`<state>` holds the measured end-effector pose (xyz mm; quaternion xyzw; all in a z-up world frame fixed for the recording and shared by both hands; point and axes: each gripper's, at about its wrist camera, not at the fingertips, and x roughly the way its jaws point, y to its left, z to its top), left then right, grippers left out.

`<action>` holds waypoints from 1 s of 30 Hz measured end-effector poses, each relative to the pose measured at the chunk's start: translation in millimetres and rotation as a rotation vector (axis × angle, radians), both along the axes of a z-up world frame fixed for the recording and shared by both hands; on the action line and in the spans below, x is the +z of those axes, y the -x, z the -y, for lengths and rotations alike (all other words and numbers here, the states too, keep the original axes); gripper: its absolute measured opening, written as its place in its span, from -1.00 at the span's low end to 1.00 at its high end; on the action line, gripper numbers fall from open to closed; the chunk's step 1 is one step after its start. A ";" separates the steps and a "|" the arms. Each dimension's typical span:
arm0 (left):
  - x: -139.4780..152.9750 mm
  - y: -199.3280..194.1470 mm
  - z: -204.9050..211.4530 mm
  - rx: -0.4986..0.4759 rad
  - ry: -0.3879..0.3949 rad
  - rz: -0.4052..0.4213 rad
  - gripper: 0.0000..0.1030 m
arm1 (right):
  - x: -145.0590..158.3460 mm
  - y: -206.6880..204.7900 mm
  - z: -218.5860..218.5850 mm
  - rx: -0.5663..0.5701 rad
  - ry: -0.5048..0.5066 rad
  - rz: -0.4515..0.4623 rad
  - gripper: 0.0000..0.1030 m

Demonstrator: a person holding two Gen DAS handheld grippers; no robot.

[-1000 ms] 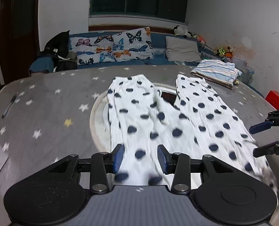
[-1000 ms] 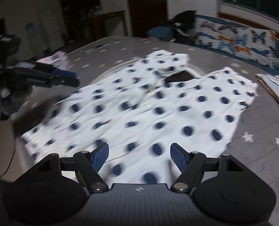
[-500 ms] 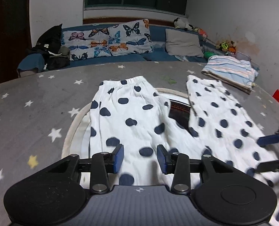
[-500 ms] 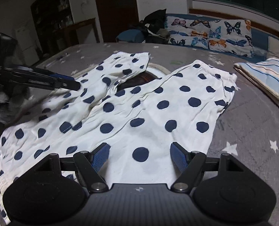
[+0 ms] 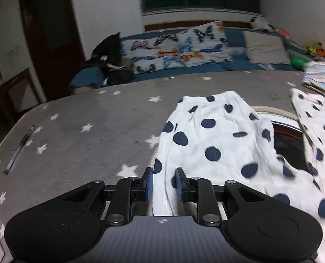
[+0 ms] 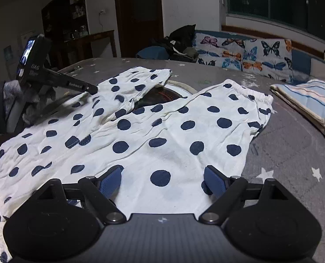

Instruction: Fold clothes

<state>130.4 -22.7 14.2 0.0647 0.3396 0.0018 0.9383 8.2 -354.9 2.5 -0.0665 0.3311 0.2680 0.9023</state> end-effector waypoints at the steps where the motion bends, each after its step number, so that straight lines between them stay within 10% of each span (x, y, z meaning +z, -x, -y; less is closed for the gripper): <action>1: 1.8 -0.8 0.2 -0.005 0.000 0.003 -0.49 | -0.6 0.3 -0.4 0.002 -0.002 0.003 0.72; 8: 5.7 -37.8 5.0 -0.018 0.017 0.019 0.03 | -3.6 0.0 -5.2 0.028 0.008 0.004 1.00; 16: -2.1 -74.1 17.6 -0.035 -0.019 0.024 0.09 | -5.4 1.0 -7.1 0.024 0.021 0.007 1.00; 22: -3.6 -86.5 26.1 -0.035 -0.083 0.051 -0.77 | -5.9 2.4 -8.6 0.026 0.037 0.013 1.00; 30: -10.7 -93.4 11.6 0.057 -0.182 0.076 -0.71 | -4.8 5.3 -7.5 0.028 0.033 0.012 1.00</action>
